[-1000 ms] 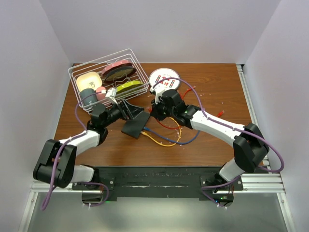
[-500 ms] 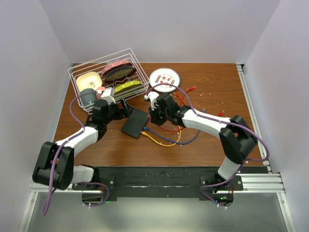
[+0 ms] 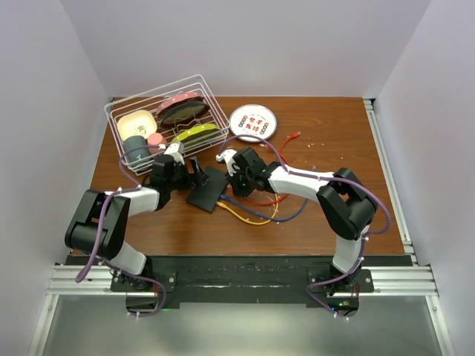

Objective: Insert the plug into the switch port

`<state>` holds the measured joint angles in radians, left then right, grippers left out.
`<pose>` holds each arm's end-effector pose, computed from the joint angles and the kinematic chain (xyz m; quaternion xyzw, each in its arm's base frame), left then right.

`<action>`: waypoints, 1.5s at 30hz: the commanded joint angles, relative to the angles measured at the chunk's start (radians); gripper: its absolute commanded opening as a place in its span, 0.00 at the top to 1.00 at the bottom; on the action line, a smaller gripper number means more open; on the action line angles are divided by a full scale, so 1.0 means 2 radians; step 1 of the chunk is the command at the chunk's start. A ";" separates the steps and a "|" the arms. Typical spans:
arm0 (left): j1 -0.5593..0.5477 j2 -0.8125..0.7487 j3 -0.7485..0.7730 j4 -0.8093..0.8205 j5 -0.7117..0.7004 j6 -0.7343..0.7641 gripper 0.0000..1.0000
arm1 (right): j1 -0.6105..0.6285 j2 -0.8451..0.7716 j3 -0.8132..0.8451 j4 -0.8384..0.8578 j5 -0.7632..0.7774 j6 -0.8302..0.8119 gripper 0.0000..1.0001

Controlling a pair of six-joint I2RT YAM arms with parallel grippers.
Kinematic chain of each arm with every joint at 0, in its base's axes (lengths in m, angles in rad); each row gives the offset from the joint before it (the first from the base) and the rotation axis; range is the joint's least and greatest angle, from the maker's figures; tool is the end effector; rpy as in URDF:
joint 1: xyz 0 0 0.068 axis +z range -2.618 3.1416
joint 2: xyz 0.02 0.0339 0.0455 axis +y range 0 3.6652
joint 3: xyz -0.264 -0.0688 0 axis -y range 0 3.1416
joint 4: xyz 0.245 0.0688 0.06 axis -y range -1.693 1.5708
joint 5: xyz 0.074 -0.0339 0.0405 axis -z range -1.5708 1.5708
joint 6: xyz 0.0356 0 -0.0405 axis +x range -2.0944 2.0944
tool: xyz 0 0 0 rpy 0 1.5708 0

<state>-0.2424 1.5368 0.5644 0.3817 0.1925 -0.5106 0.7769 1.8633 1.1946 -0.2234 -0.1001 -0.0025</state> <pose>0.2790 -0.0760 0.1480 -0.0726 0.8764 -0.2511 0.4045 0.2786 0.2789 0.1763 -0.3732 0.8649 0.1692 0.2900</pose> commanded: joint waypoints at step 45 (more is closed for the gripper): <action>0.004 0.025 0.005 0.051 0.055 0.011 0.23 | 0.008 0.052 0.077 -0.061 -0.027 -0.019 1.00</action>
<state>-0.2424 1.5917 0.5705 0.4416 0.2905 -0.5041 0.7860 1.9472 1.3022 -0.3443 -0.1310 -0.0376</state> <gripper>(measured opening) 0.773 0.060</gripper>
